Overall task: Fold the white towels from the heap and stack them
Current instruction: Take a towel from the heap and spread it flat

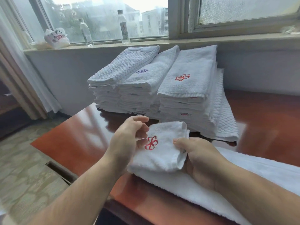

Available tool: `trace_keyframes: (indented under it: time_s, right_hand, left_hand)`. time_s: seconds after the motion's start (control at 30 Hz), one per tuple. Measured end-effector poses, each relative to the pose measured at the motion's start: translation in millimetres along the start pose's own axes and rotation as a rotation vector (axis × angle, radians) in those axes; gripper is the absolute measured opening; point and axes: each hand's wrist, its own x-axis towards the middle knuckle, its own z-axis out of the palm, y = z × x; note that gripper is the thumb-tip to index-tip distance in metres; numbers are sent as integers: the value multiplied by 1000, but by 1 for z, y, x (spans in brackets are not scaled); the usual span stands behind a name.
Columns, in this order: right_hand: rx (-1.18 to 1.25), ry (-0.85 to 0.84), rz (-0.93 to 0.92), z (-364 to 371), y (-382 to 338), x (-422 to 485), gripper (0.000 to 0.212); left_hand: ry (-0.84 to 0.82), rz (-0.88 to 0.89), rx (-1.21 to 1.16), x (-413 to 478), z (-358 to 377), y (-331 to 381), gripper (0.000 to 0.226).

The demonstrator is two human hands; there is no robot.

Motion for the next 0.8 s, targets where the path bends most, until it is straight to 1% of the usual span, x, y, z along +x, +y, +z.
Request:
trace_keyframes:
  time_s: [0.03,0.07,0.1,0.13,0.2,0.27,0.3,0.37,0.4,0.47,0.53,0.57,0.63,0.7,0.77,0.8]
  right_hand:
    - [7,9,-3,0,0,1,36]
    - [8,19,-6,1,-1,0,32]
    - [-7,26,-15,1,-3,-2,29]
    - [-30,30,-32,-1,-6,-4,27]
    - [-18,15,-74,-10,-15,-12,25]
    - [37,29,-116,-28,-25,-25,24]
    - [60,49,-140,-39,-30,-33,24]
    - [60,79,-195,-66,-37,-56,24]
    - [4,99,-223,-80,-40,-68,23]
    - [-247,176,-265,-111,-44,-92,25]
    - [-517,263,-239,-137,-43,-109,28]
    - [-600,296,-216,-146,-41,-114,29]
    - [-660,368,-213,-158,-30,-117,28]
    - [-630,445,-265,-163,-18,-116,20]
    - [-637,474,-307,-164,-11,-114,26]
    - [-680,482,-314,-163,-9,-112,29]
  left_hand:
    - [14,80,189,1,-4,-2,27]
    - [11,135,323,0,-7,-4,28]
    - [-2,155,385,-2,-8,-6,30]
    - [-21,158,385,-3,-8,-7,31]
    - [-83,135,307,-7,-5,-6,29]
    - [-193,123,219,-11,2,-3,39]
    - [-247,142,212,-13,7,-3,41]
    - [-332,243,305,-17,20,-6,39]
    - [-363,302,374,-18,27,-9,38]
    - [-419,416,536,-20,46,-15,37]
    - [-488,494,715,-23,67,-24,40]
    - [-527,527,807,-25,78,-28,46]
    - [-576,596,990,-28,97,-36,57]
    - [-578,650,1147,-29,107,-42,62]
    - [-566,684,1234,-26,107,-45,69]
    - [-565,696,1254,-24,104,-45,73]
